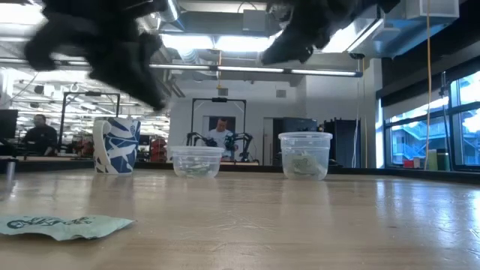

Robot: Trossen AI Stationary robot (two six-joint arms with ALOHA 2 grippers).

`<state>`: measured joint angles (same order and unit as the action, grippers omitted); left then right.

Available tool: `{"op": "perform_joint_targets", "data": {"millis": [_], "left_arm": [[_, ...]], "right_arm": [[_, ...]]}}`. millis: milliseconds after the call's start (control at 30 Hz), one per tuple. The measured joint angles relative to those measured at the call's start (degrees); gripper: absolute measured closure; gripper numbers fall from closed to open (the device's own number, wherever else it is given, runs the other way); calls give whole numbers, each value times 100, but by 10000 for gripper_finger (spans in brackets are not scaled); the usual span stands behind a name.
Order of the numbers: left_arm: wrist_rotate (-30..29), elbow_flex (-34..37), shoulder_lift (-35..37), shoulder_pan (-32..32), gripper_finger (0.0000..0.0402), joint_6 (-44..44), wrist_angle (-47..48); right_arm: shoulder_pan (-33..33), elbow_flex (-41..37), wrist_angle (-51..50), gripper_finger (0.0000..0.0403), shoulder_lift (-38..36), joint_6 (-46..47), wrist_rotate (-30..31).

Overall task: Pick and place items into bin
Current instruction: Put the white stevia packet into the right transparent bin

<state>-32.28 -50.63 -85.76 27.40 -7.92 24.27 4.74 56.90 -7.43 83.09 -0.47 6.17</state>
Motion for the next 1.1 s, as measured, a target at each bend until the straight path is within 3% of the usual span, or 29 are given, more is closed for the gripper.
{"op": "perform_joint_targets", "data": {"millis": [267,367,567,867,1100], "left_arm": [[-2697,-2,0,-20,396,2515,-1964],[-3226,-7,0,-41,396,3449,-2841],[-3542,-11,0,-113,397,4212,-3484],[-3576,-11,2,-345,397,4235,-3513],[-3549,-11,7,-403,397,4255,-3701]], "right_arm": [[251,0,760,272,289,-192,17],[265,0,1140,272,465,-231,22],[265,0,1635,272,651,-297,37],[263,0,1954,272,660,-275,39],[263,0,1975,272,660,-269,582]]}}
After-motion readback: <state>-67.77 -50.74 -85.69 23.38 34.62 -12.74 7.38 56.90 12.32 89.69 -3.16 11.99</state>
